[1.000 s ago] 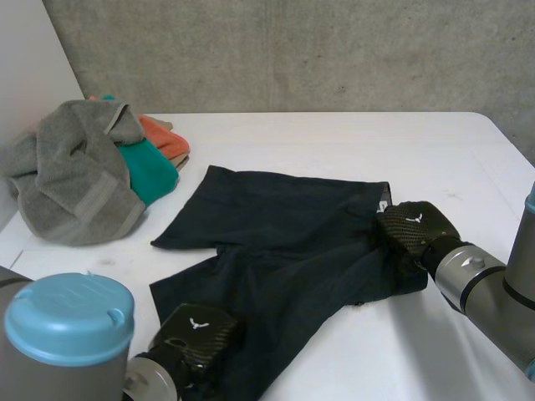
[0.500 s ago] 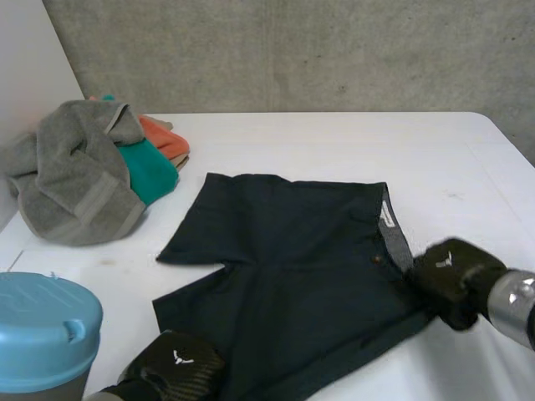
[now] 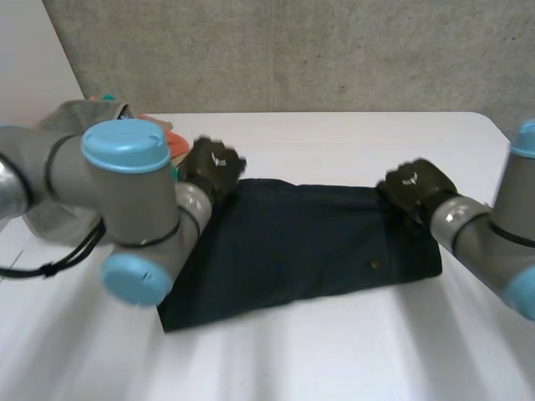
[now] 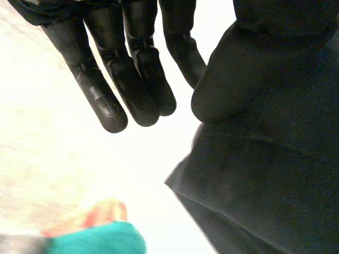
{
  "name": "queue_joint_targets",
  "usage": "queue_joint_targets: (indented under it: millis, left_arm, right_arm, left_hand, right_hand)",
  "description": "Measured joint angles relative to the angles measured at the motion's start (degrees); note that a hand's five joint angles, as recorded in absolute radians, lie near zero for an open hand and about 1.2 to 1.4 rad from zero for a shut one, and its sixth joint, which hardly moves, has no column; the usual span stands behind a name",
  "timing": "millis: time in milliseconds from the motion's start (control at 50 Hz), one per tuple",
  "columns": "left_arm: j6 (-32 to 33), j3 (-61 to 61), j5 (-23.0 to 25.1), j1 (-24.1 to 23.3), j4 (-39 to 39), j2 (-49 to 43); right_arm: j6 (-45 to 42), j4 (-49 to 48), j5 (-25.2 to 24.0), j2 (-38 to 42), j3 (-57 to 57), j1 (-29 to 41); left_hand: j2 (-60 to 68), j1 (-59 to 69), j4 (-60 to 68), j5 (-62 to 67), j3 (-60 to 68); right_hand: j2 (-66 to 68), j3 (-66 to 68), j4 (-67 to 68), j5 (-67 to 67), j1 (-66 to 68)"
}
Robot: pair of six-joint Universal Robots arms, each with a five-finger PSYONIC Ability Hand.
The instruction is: Fold the laundry.
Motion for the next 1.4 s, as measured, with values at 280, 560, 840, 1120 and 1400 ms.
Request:
queue_joint_targets:
  millis: [280, 560, 840, 1120, 1400]
  left_arm:
    - [7.25, 24.57, 1.04, 4.16, 16.19, -23.65]
    - [6.1, 12.66, 1.57, 1.69, 23.24, -16.49]
    - [-0.07, -7.04, -0.22, 1.08, 22.85, -0.93]
    - [-2.54, -11.35, -1.05, 1.07, 22.36, 4.93]
    - [-7.08, -20.03, -1.07, 1.4, 21.47, 15.76]
  right_arm:
    - [-0.39, -23.62, 5.06, 23.49, -20.68, 3.84]
    - [4.67, -9.67, 5.68, 18.96, -19.7, 3.48]
    - [11.53, 3.24, 0.88, 11.8, -7.14, -2.5]
    - [5.12, -6.79, 7.0, 7.67, -2.69, -7.36]
    - [-16.01, -15.46, 3.23, 1.59, 0.84, 4.85]
  left_hand:
    - [-1.89, -1.24, -1.42, -1.28, -1.88]
    - [-56.98, -55.57, -57.18, -55.1, -56.29]
    - [-56.98, -55.57, -57.18, -55.11, -56.28]
    - [-56.98, -55.57, -57.18, -55.11, -56.28]
    - [-56.98, -55.57, -57.18, -55.11, -56.28]
  right_hand:
    - [-19.68, -18.02, -18.06, -17.93, -18.38]
    - [-56.28, -56.38, -56.6, -55.62, -51.02]
    - [-29.47, -29.86, -30.26, -29.65, -24.51]
    - [-1.73, -1.68, -0.07, -4.93, -3.06]
    - [-1.07, -0.29, 0.04, -4.93, -0.5]
